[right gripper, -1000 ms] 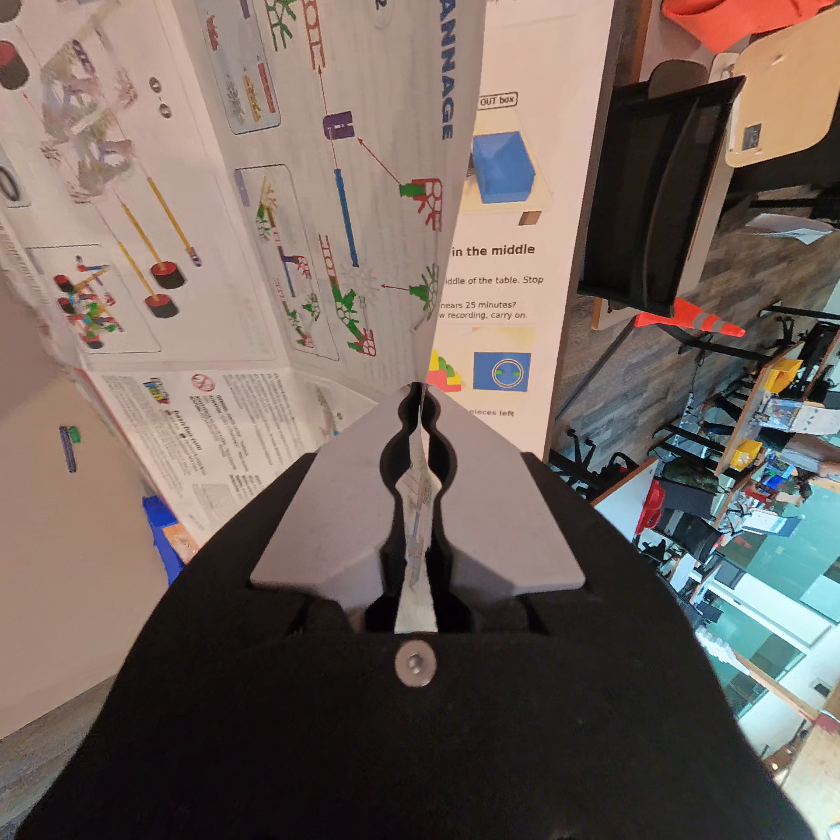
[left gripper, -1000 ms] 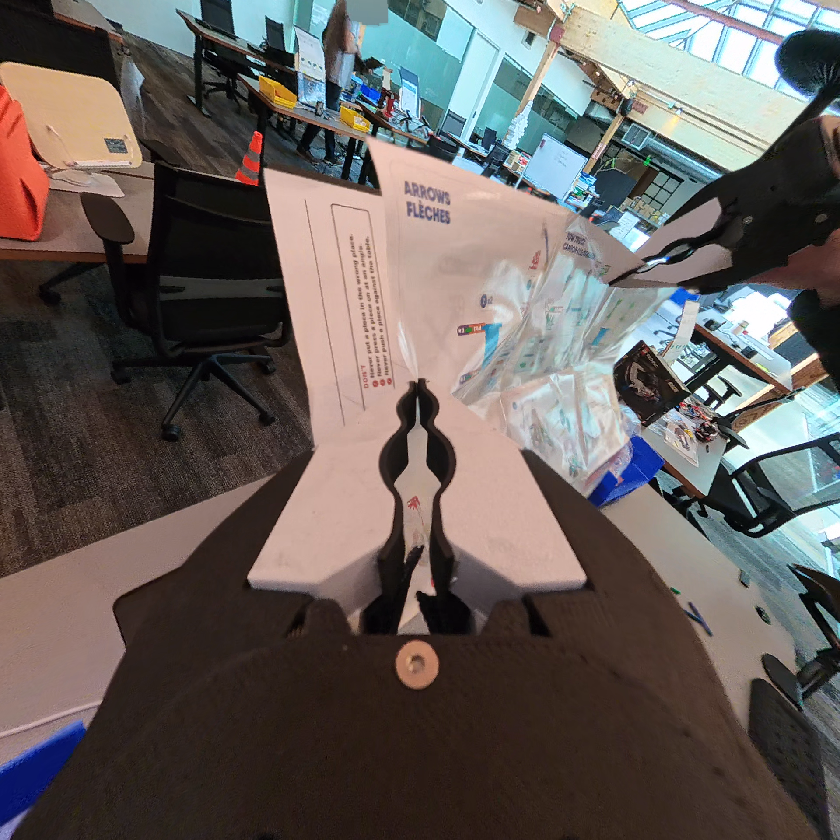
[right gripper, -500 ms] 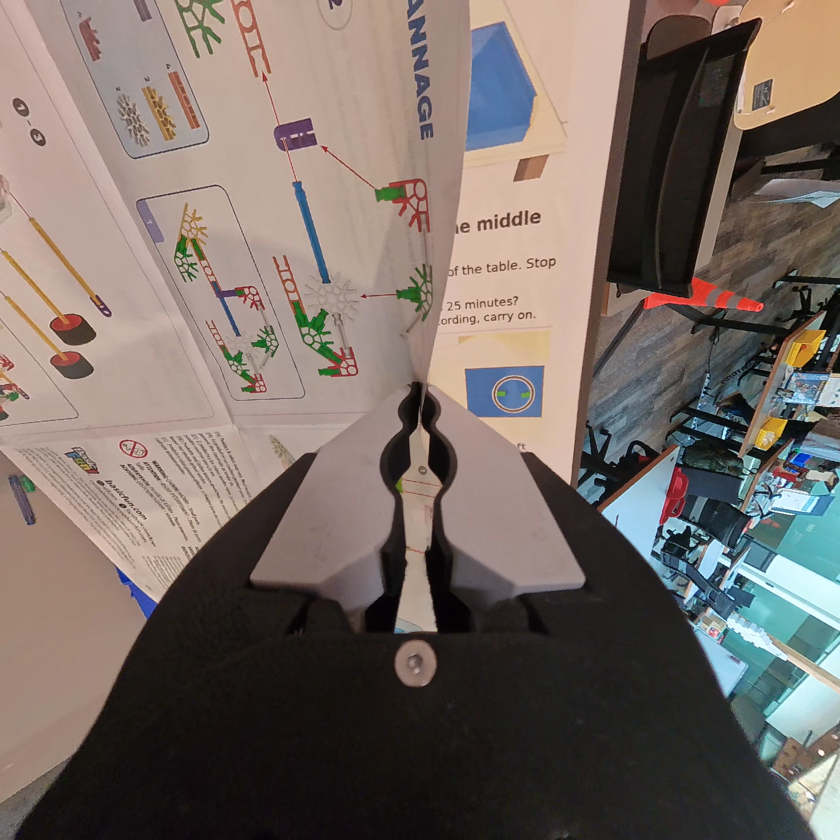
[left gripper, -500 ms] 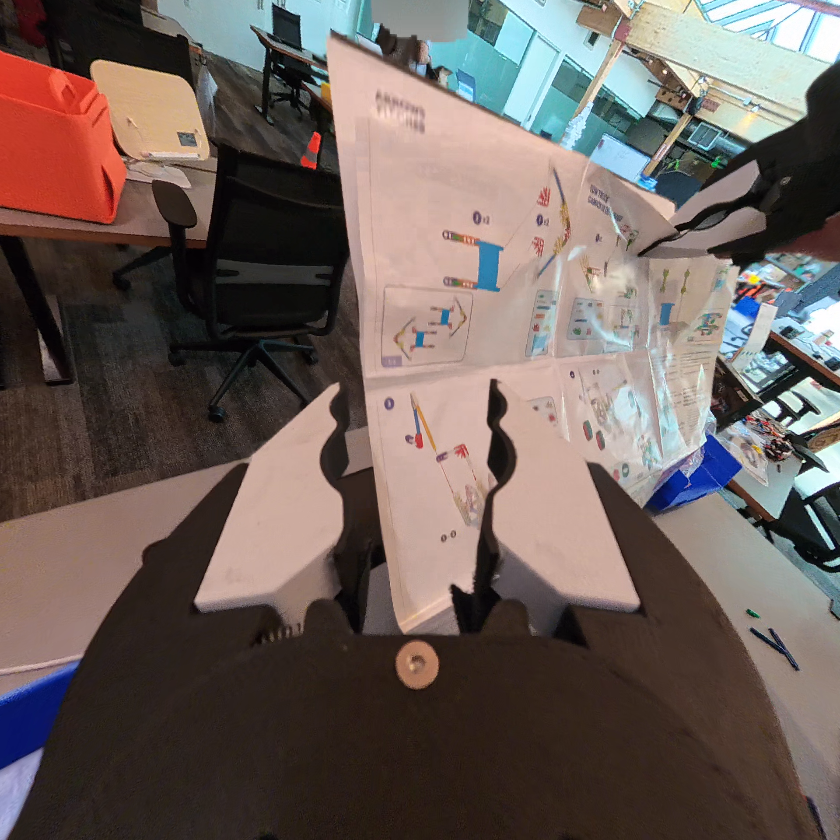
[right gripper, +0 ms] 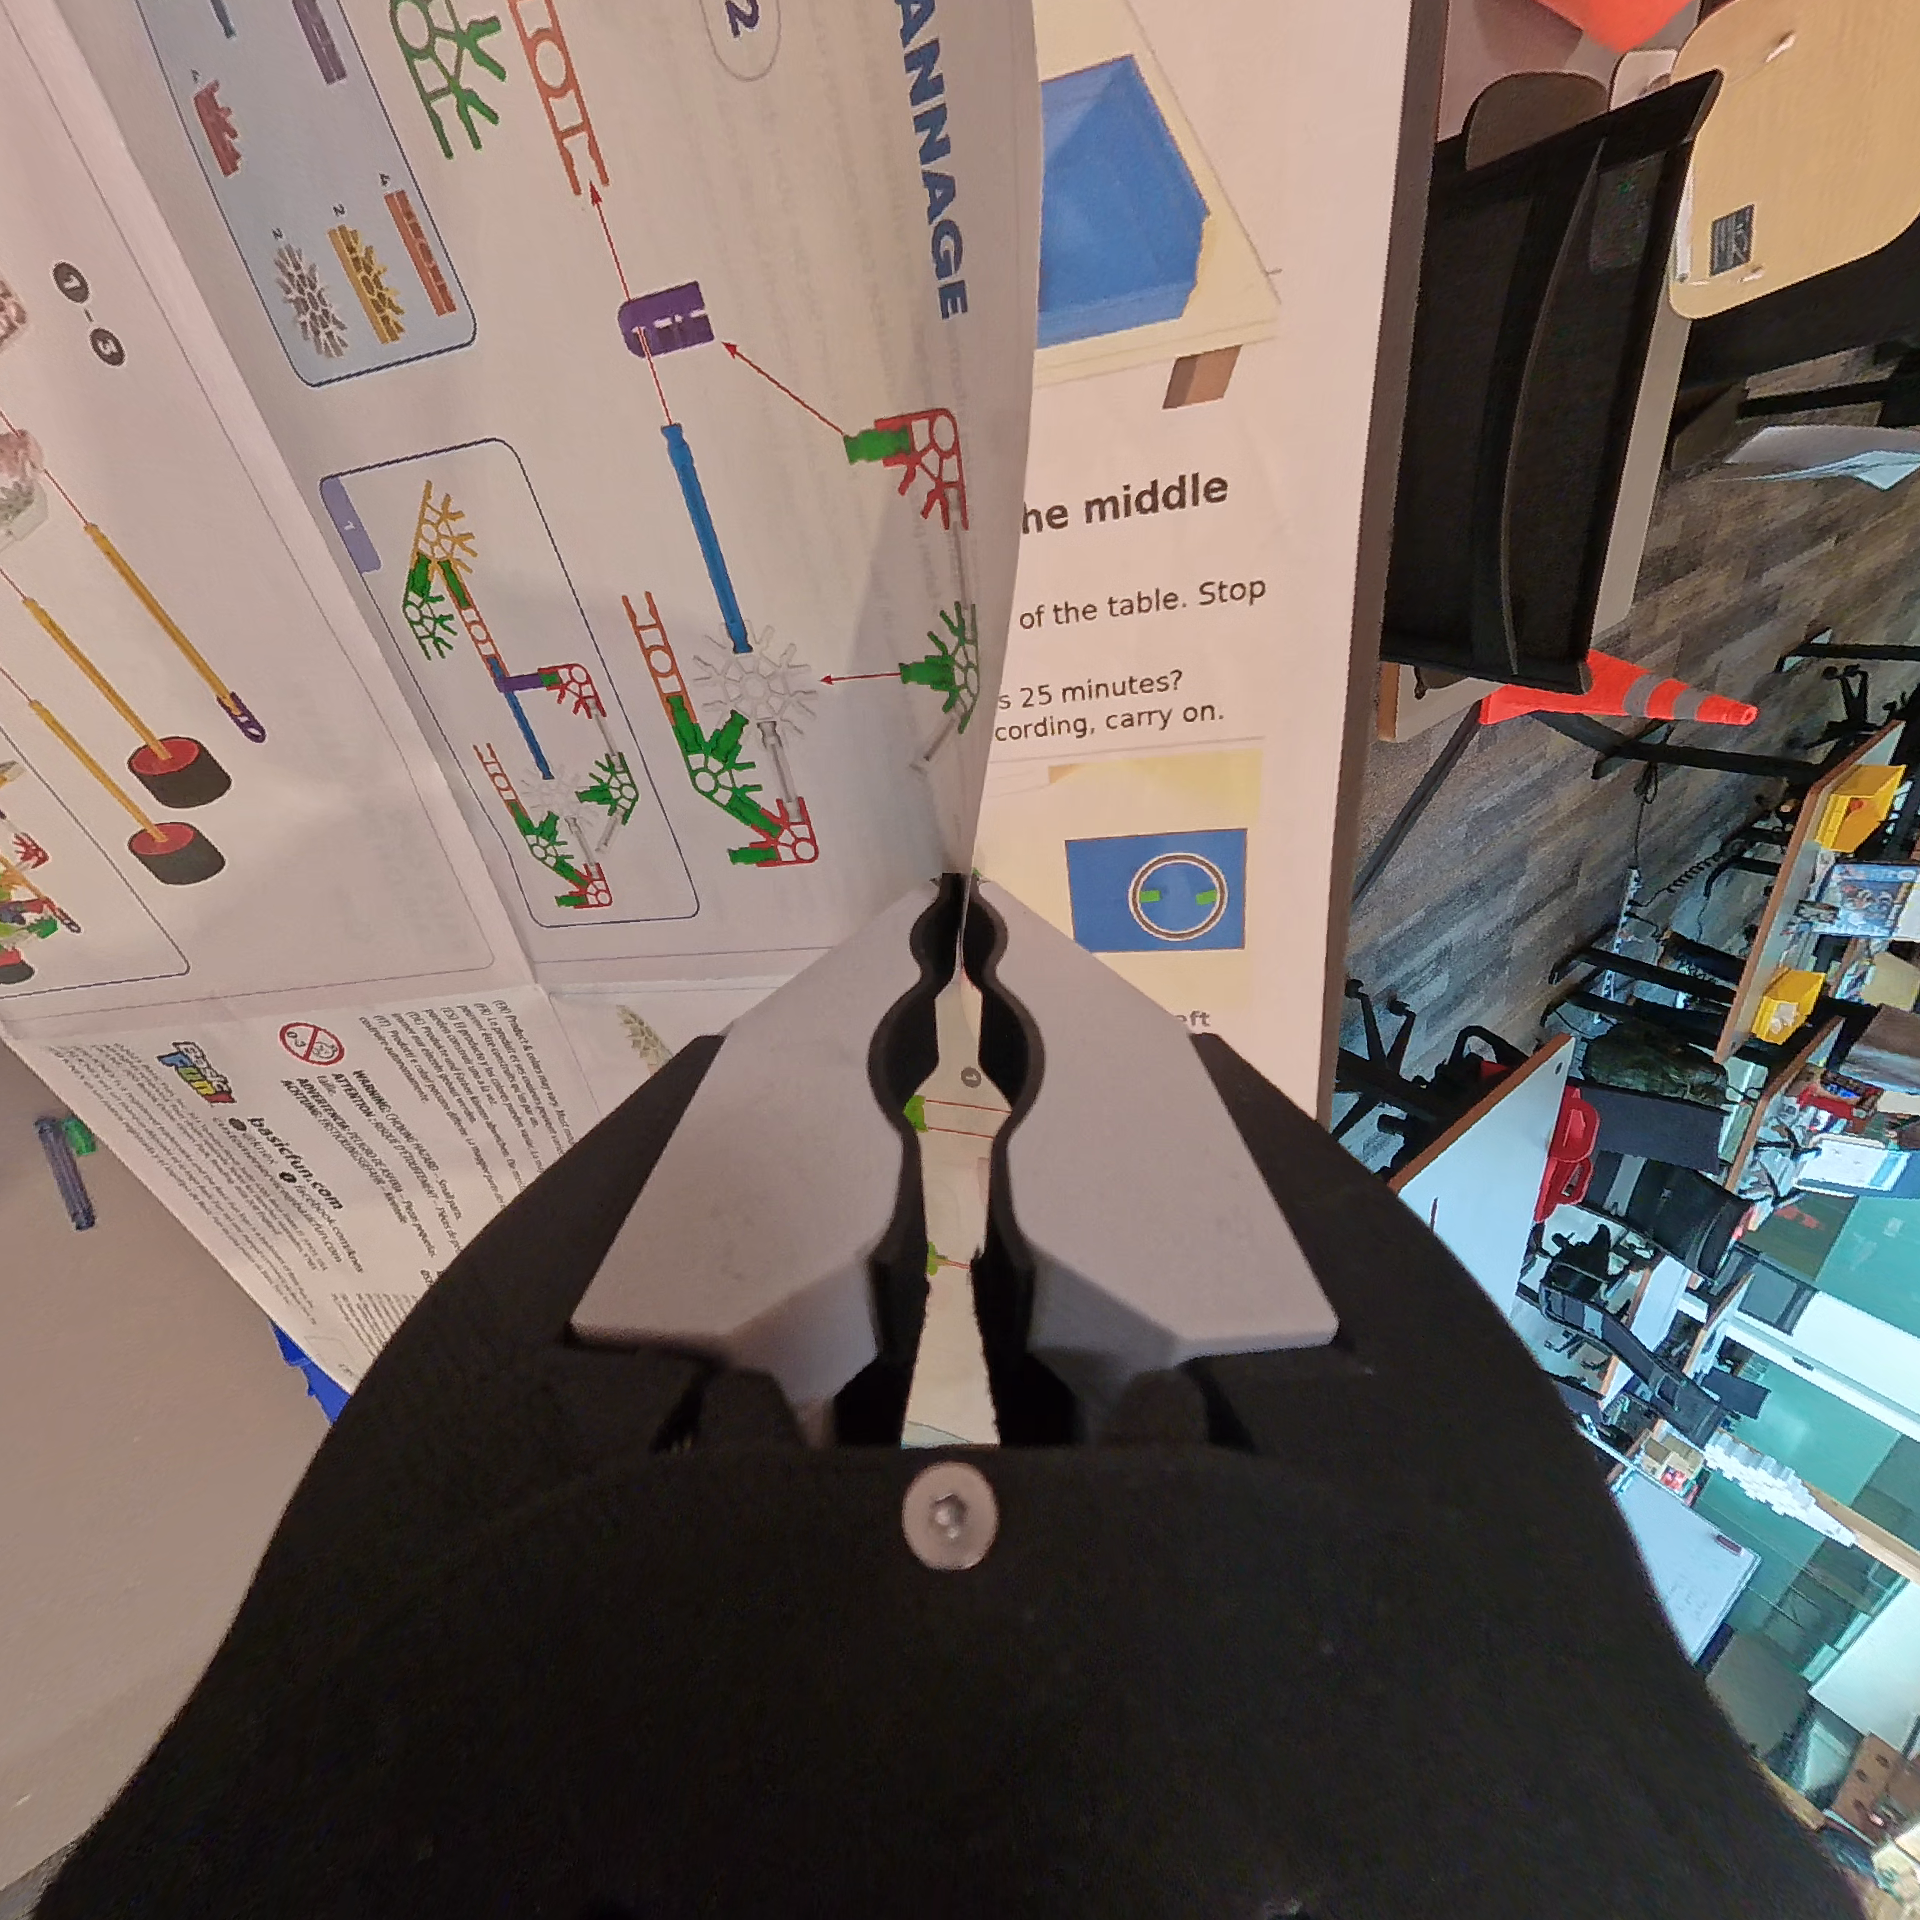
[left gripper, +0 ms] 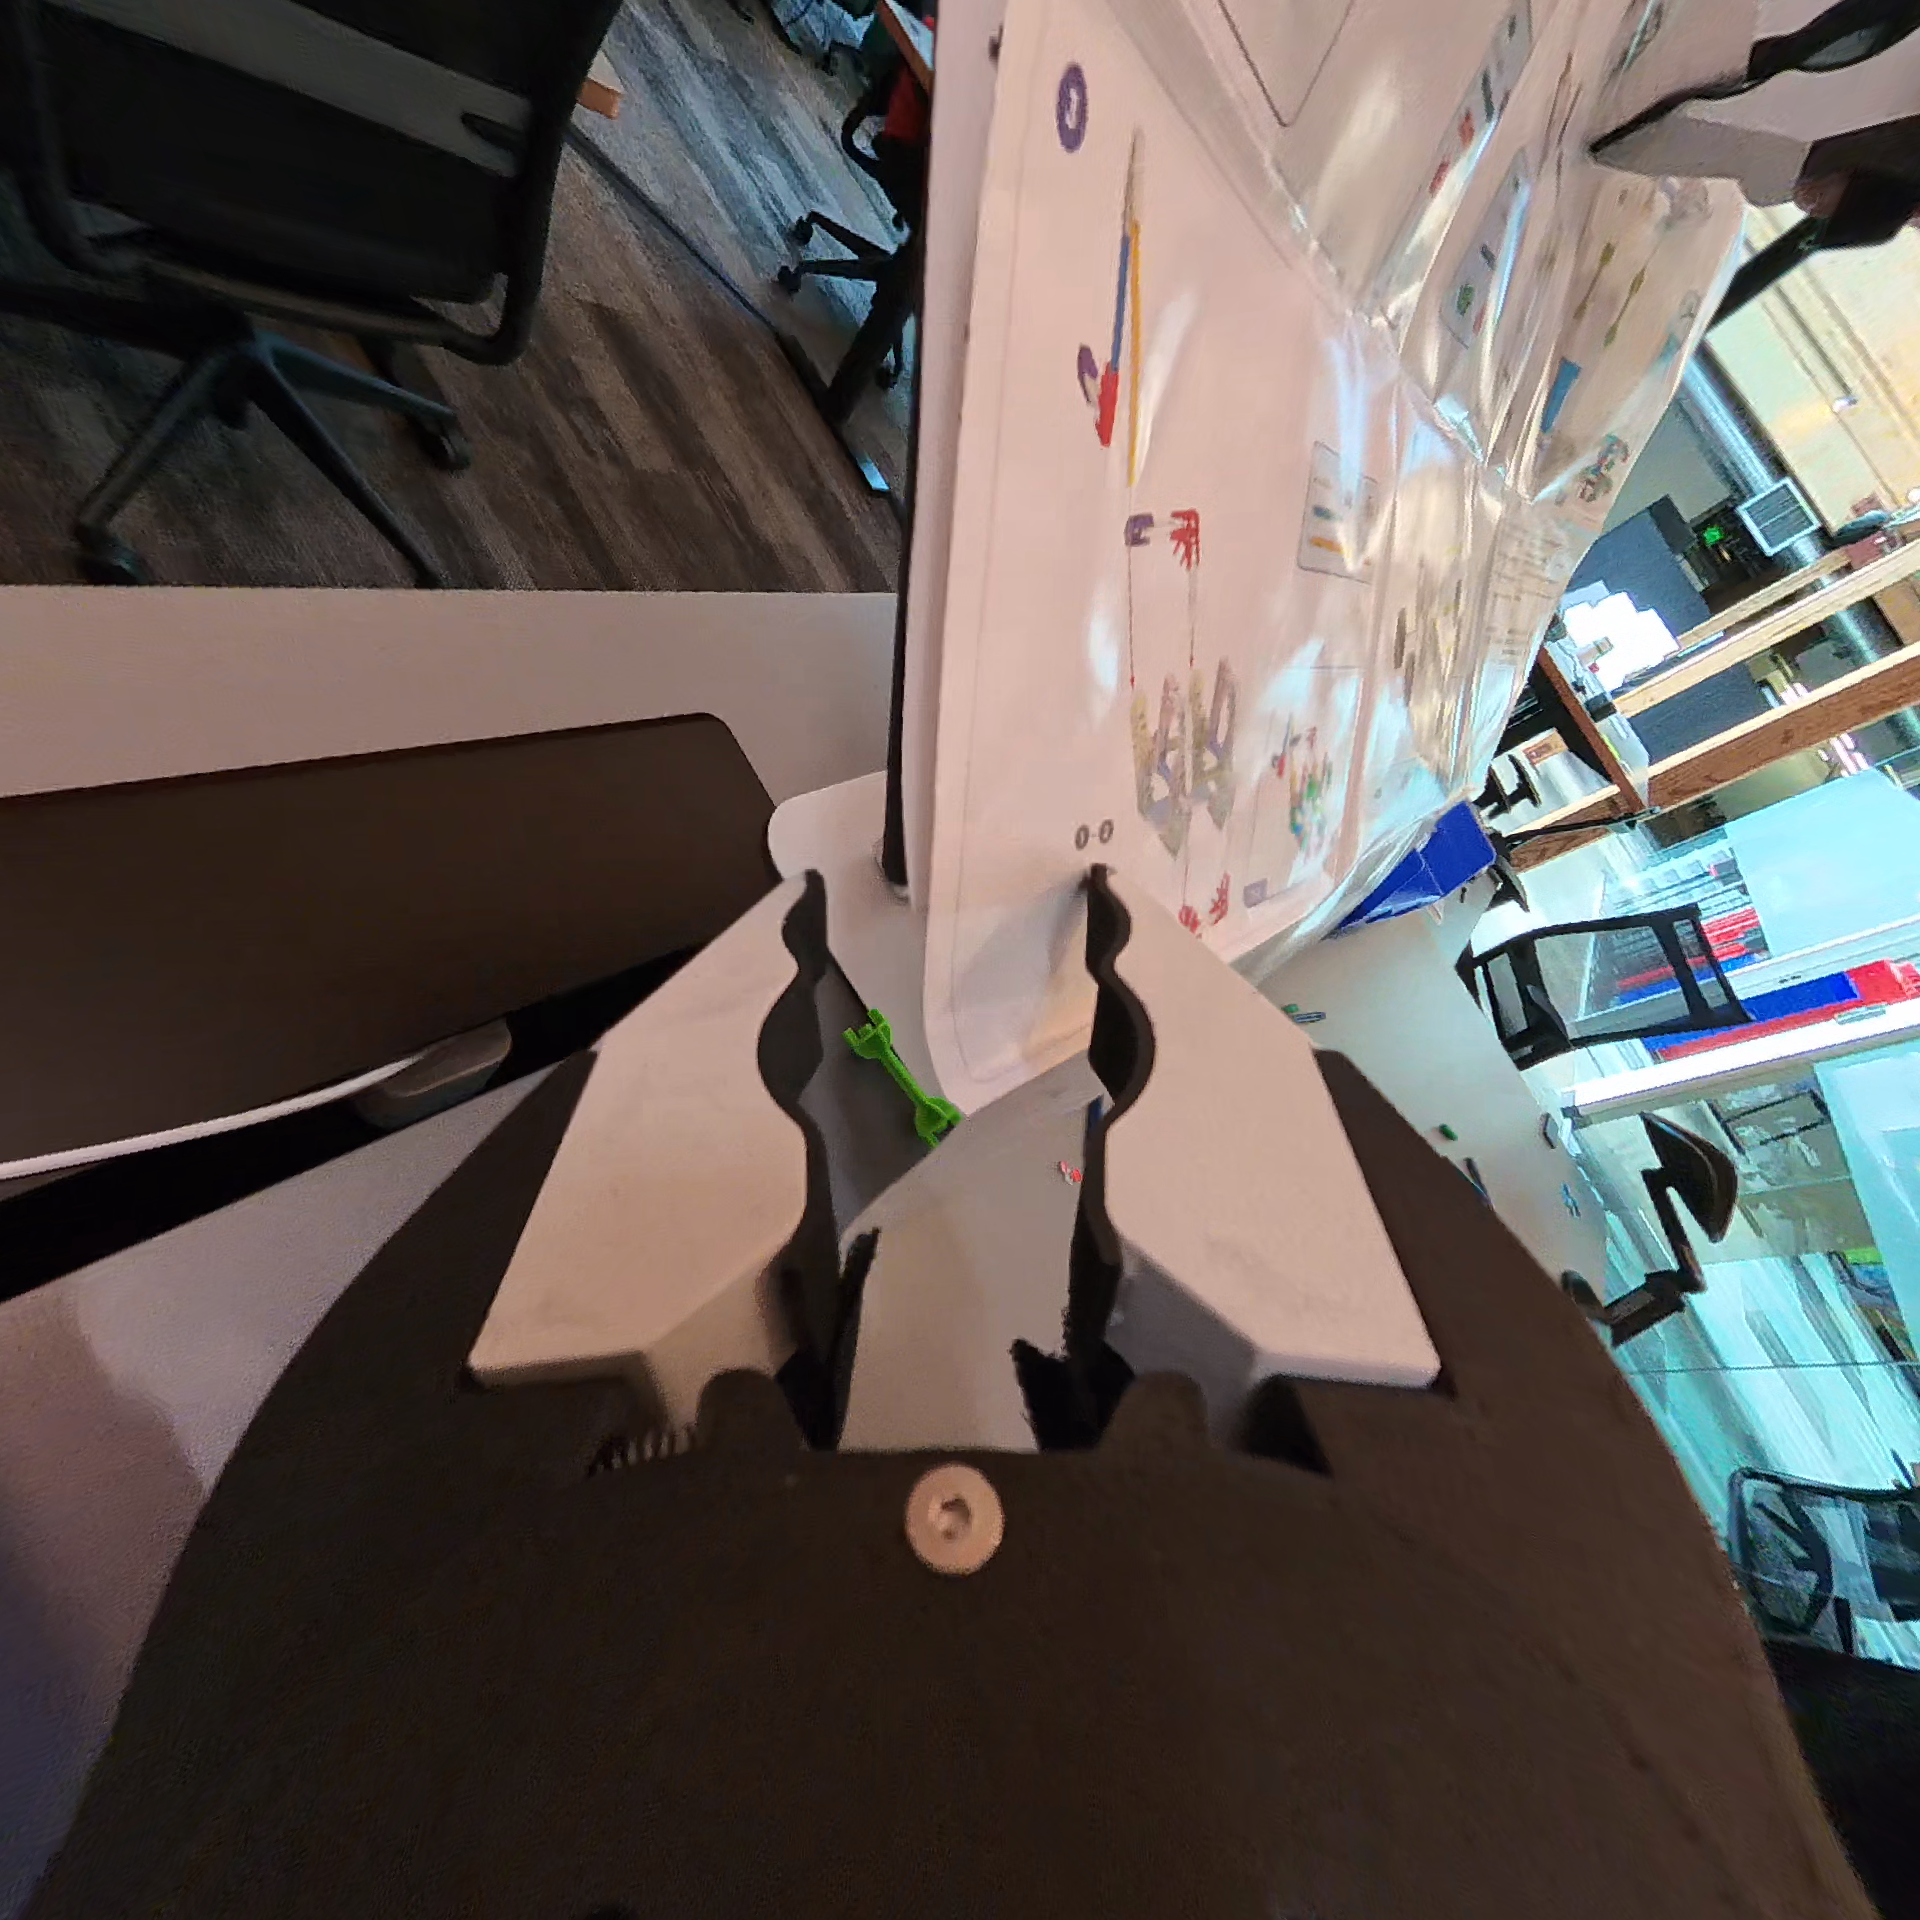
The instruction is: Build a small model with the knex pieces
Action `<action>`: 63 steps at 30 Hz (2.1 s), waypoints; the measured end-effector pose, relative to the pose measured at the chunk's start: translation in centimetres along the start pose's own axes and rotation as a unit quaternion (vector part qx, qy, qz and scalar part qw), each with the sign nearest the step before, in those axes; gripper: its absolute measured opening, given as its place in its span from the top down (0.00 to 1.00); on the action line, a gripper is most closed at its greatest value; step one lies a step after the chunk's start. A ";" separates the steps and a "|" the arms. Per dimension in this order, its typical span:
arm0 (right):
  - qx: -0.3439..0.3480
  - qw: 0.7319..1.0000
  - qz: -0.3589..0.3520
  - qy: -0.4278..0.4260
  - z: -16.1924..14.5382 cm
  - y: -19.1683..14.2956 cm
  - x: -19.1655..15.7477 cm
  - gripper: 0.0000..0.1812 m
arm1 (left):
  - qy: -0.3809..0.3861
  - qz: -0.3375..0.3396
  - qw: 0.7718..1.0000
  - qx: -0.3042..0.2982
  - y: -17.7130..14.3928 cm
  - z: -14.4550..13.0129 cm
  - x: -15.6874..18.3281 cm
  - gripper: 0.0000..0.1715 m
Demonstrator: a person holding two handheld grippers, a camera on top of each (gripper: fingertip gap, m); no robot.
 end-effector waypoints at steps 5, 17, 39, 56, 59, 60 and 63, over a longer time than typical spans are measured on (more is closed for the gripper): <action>0.001 1.000 -0.001 0.004 0.0 0.1 0.0 1.00 | -0.033 -0.065 0.997 0.022 -0.4 -1.0 0.6 0.79; 0.008 1.000 -0.002 0.013 0.0 0.2 0.1 1.00 | -0.035 -0.130 0.990 0.039 -0.9 -4.1 1.5 0.96; 0.007 1.000 -0.018 0.006 1.0 -2.0 0.8 1.00 | -0.023 -0.134 0.990 0.048 -4.0 -2.1 4.6 1.00; 0.059 0.989 -0.127 0.047 3.5 -6.8 6.8 1.00 | 0.027 -0.076 0.994 0.075 -4.4 5.3 5.2 1.00; 0.073 0.983 -0.158 0.055 4.0 -7.5 7.6 1.00 | 0.037 -0.058 0.995 0.079 -3.9 6.4 5.0 1.00; 0.078 0.981 -0.167 0.058 4.0 -7.6 7.9 1.00 | 0.040 -0.051 0.994 0.083 -3.8 6.7 4.9 1.00; 0.086 0.976 -0.188 0.063 4.1 -7.9 8.5 1.00 | 0.041 -0.046 0.994 0.089 -3.4 7.5 4.8 1.00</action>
Point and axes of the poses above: each gripper's, where its closed fingertips meet, y out along the fingers, z out of its top, x = y × z across the jaws, the point moved 5 cm from there along -y, back along the fingers, and after that the axes turned 3 degrees about -z, right-handed, at the moved point
